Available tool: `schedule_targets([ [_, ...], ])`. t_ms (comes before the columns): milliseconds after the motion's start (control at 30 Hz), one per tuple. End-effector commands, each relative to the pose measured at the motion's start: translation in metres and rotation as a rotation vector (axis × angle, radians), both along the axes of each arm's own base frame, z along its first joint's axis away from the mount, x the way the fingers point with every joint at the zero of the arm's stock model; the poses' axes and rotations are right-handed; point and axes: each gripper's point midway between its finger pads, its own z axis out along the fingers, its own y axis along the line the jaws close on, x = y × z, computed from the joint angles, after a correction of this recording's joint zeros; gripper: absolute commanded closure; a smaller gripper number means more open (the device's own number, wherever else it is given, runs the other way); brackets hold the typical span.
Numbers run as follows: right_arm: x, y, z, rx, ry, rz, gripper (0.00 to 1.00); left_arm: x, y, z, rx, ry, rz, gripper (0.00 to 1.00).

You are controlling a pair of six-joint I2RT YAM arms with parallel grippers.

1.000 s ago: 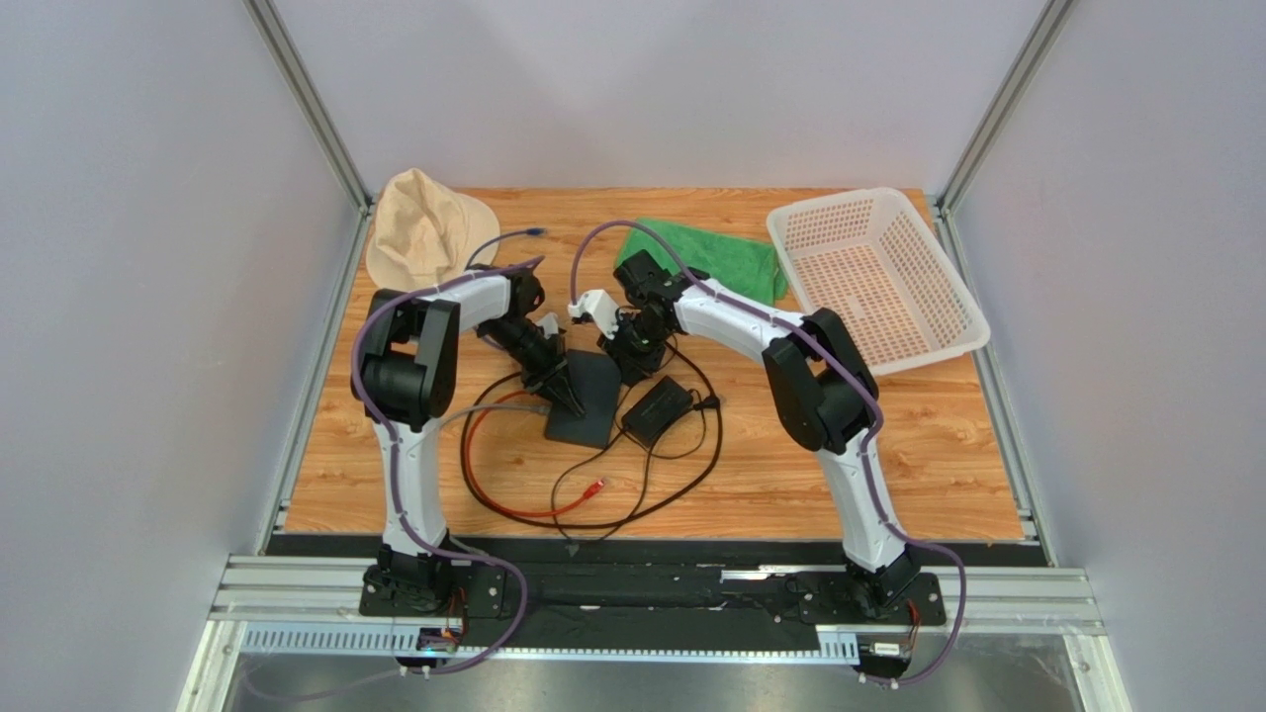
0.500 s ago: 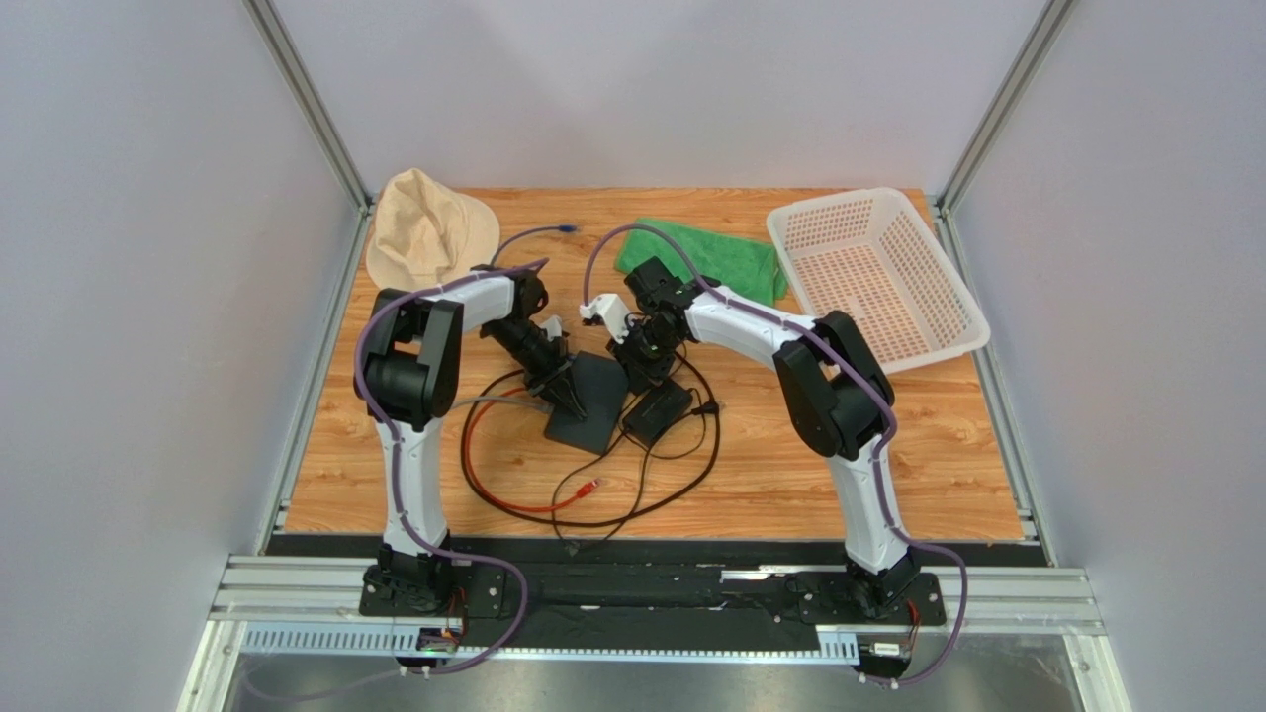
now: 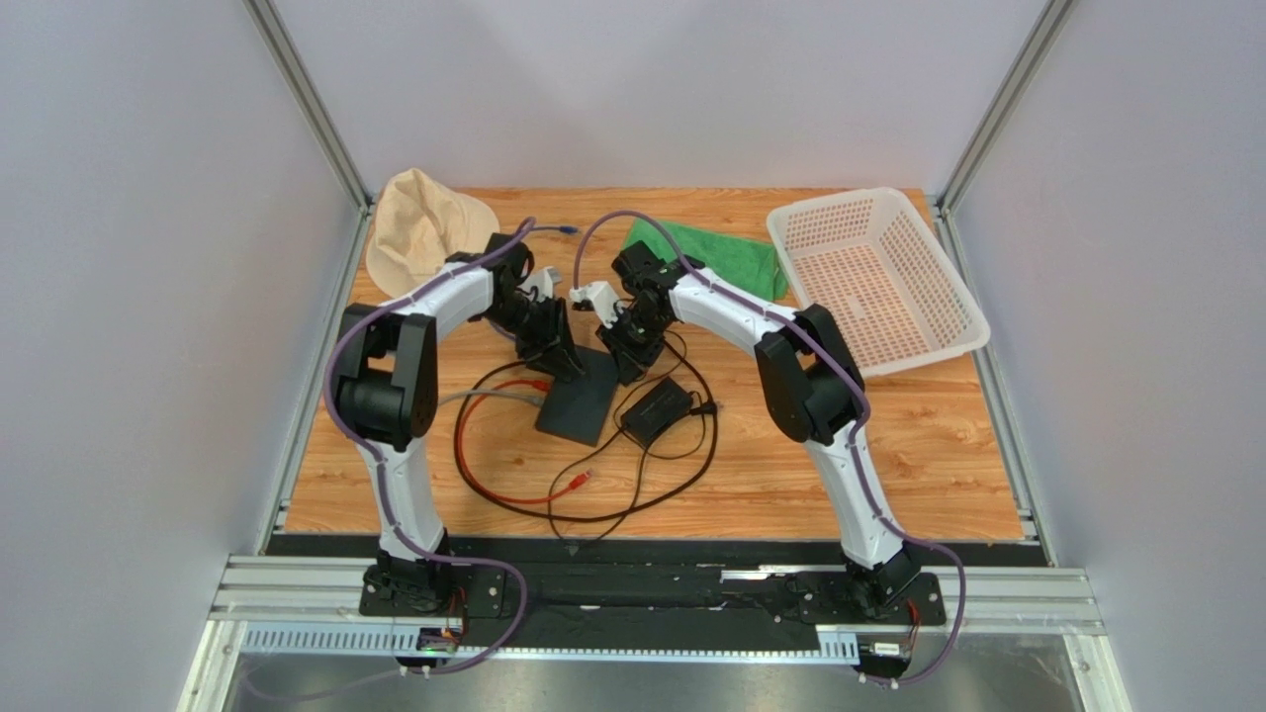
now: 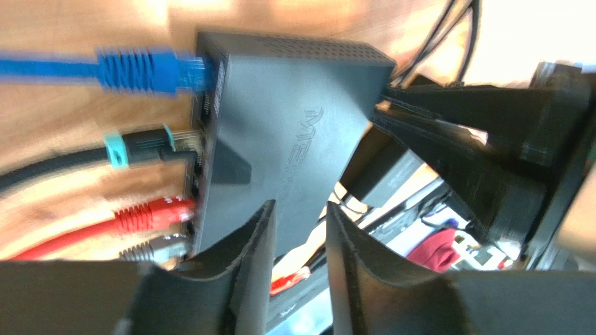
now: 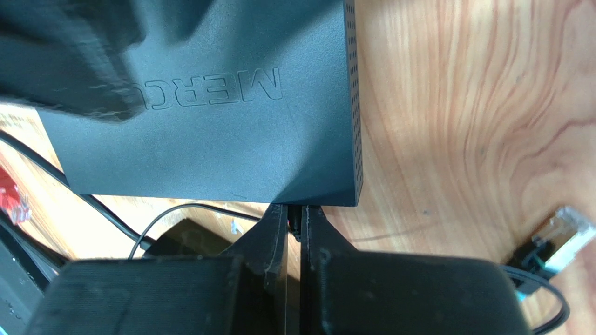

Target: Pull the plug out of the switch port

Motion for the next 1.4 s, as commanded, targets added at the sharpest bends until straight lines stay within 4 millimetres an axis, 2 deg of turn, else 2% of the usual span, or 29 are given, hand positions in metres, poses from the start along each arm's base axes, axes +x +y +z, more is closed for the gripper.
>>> schedule_targets([
  [0,0.008,0.006,-0.021,-0.015,0.021,-0.011,1.00,-0.005,-0.002,0.019,-0.180,-0.054,0.100,0.63],
  [67,0.012,0.013,-0.022,0.009,0.023,-0.004,1.00,-0.012,-0.004,0.011,-0.208,-0.029,0.110,0.70],
  [133,0.012,0.019,-0.027,0.024,0.041,0.001,1.00,-0.015,-0.006,0.008,-0.232,-0.027,0.108,0.72],
  [200,0.016,0.027,-0.023,0.053,0.049,-0.002,1.00,-0.014,-0.007,0.009,-0.245,-0.040,0.105,0.74],
  [233,0.015,0.028,-0.029,0.053,0.063,-0.003,1.00,-0.012,-0.009,0.008,-0.260,-0.055,0.099,0.76],
  [300,0.015,0.033,-0.031,0.070,0.080,-0.006,1.00,-0.015,-0.015,0.007,-0.321,-0.030,0.082,0.88],
  [367,0.015,0.036,-0.030,0.078,0.092,-0.017,1.00,-0.017,-0.016,-0.005,-0.315,0.027,0.110,0.94],
  [433,0.013,0.036,-0.032,0.081,0.103,-0.018,1.00,-0.019,-0.007,-0.023,-0.221,0.063,0.154,1.00],
  [500,0.011,0.034,-0.034,0.074,0.111,-0.022,1.00,-0.017,0.014,-0.045,-0.048,0.044,0.188,1.00],
  [600,0.005,0.033,-0.030,0.082,0.126,-0.013,1.00,-0.021,0.026,-0.059,0.049,0.085,0.193,1.00],
  [700,-0.006,0.026,-0.031,0.075,0.155,-0.004,1.00,-0.017,0.026,-0.065,0.060,0.109,0.211,1.00],
  [767,-0.011,0.018,-0.038,0.032,0.180,-0.060,1.00,-0.018,0.027,-0.070,0.071,0.132,0.227,1.00],
  [867,0.002,-0.011,-0.061,-0.141,0.104,-0.254,1.00,-0.020,0.028,-0.077,0.087,0.152,0.237,1.00],
  [933,0.012,-0.025,-0.060,-0.207,0.016,-0.339,1.00,-0.022,0.027,-0.081,0.103,0.166,0.238,1.00],
  [967,0.008,-0.027,-0.068,-0.217,-0.018,-0.334,1.00,-0.022,0.028,-0.082,0.106,0.167,0.238,1.00],
  [1000,0.016,-0.029,-0.059,-0.215,-0.084,-0.334,1.00,-0.022,0.028,-0.083,0.107,0.168,0.238,1.00],
  [1100,0.019,-0.030,-0.058,-0.203,-0.168,-0.308,1.00,-0.022,0.028,-0.083,0.110,0.172,0.243,1.00],
  [1167,0.021,-0.030,-0.057,-0.196,-0.183,-0.300,1.00,-0.023,0.028,-0.085,0.111,0.176,0.242,1.00],
  [1333,0.009,-0.030,-0.063,-0.198,-0.130,-0.253,1.00,-0.021,0.028,-0.086,0.116,0.183,0.240,1.00],
  [1367,0.013,-0.030,-0.061,-0.191,-0.148,-0.254,1.00,-0.021,0.028,-0.086,0.111,0.183,0.239,1.00],
])
